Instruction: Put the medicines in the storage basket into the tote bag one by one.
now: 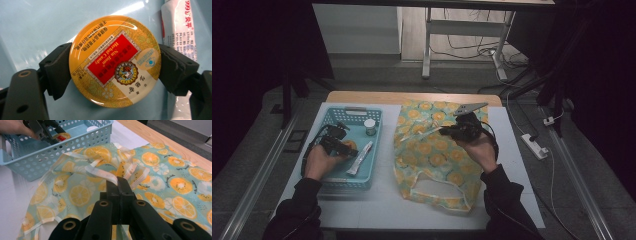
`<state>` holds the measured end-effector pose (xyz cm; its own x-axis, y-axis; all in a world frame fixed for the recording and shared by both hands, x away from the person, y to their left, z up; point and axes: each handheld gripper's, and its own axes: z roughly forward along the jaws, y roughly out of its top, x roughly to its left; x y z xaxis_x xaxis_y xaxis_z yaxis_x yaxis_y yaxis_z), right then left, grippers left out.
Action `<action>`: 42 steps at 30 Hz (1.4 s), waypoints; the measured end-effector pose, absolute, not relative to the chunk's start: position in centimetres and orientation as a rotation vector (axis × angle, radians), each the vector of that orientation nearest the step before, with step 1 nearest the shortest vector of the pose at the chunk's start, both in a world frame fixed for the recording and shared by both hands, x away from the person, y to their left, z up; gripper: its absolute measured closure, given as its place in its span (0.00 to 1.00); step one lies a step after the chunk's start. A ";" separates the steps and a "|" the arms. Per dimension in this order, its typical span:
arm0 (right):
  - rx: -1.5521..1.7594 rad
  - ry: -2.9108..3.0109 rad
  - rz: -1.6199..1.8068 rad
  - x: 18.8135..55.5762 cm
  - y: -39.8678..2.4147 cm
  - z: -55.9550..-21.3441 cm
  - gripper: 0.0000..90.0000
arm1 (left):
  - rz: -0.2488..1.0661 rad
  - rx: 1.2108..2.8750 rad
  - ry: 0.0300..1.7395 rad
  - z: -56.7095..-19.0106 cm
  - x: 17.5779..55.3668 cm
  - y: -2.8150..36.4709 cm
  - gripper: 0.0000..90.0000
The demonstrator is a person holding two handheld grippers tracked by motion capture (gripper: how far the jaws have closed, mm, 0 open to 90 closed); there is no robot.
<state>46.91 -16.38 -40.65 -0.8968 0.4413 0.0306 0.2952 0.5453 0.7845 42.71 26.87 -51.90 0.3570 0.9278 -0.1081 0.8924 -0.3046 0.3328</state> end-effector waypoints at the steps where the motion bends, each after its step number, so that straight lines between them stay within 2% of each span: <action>1: 0.627 2.606 1.277 46.9 -16.4 -40.6 1.00 | 0.154 2.299 1.600 -51.9 42.7 26.8 0.22; 22: 0.619 2.589 1.293 46.9 -16.5 -40.5 1.00 | 0.217 2.180 1.460 -48.3 41.4 26.5 0.22; 42: 0.618 2.577 1.302 46.8 -16.6 -40.4 1.00 | 0.259 2.134 1.254 -44.9 38.2 23.9 0.22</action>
<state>46.83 -16.57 -40.42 -0.8953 0.4451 0.0189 0.2792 0.5276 0.8023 38.22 23.86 -44.90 0.5249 0.8385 -0.1461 0.7119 -0.3384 0.6153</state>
